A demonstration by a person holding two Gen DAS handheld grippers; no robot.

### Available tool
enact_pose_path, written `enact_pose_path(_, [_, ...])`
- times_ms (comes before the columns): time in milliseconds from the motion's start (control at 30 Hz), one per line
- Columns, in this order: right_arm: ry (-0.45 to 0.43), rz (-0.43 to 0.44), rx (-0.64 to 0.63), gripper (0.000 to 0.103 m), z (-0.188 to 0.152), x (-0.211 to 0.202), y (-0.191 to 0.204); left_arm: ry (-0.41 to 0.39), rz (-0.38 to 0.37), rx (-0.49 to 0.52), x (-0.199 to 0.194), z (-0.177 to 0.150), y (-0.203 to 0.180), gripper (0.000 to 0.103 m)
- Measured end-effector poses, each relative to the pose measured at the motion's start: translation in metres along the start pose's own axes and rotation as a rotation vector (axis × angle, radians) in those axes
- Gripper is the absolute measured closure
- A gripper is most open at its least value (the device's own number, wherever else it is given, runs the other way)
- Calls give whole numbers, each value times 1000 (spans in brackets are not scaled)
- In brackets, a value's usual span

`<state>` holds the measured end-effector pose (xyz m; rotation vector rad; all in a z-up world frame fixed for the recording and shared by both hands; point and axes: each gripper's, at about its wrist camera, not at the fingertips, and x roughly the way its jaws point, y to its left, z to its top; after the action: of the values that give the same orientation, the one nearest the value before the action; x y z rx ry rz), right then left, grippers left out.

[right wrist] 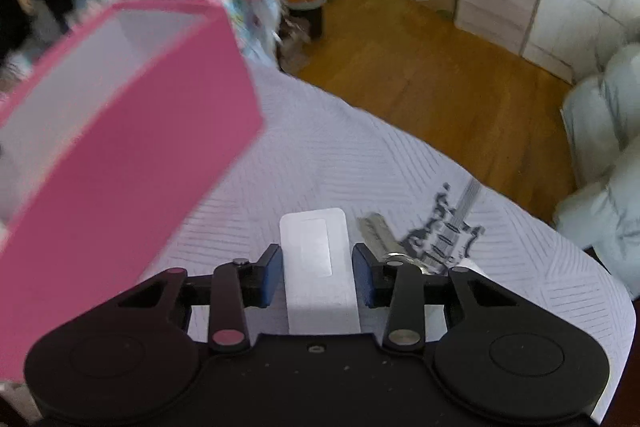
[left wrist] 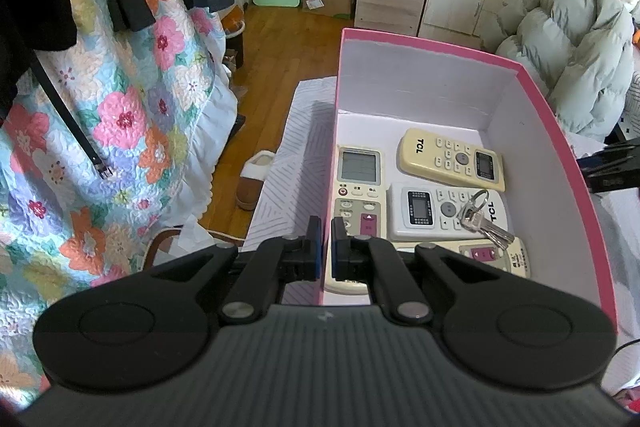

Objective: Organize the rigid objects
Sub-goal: 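Return the right gripper to the table and grasp the white rectangular block, then carry the white rectangular block with the right gripper into the box, release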

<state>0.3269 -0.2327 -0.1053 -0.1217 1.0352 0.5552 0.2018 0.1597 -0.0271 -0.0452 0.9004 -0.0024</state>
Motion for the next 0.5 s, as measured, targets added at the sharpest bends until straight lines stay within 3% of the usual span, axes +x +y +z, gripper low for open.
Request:
enact_pose_path(300, [91,-45,36,58,-4,11,13,-2,5,-1,0,0,-2,99])
enact_pose_path(500, [90,-38,-70,48,-1,16,21,-11,7,5,-2,1,-2,99])
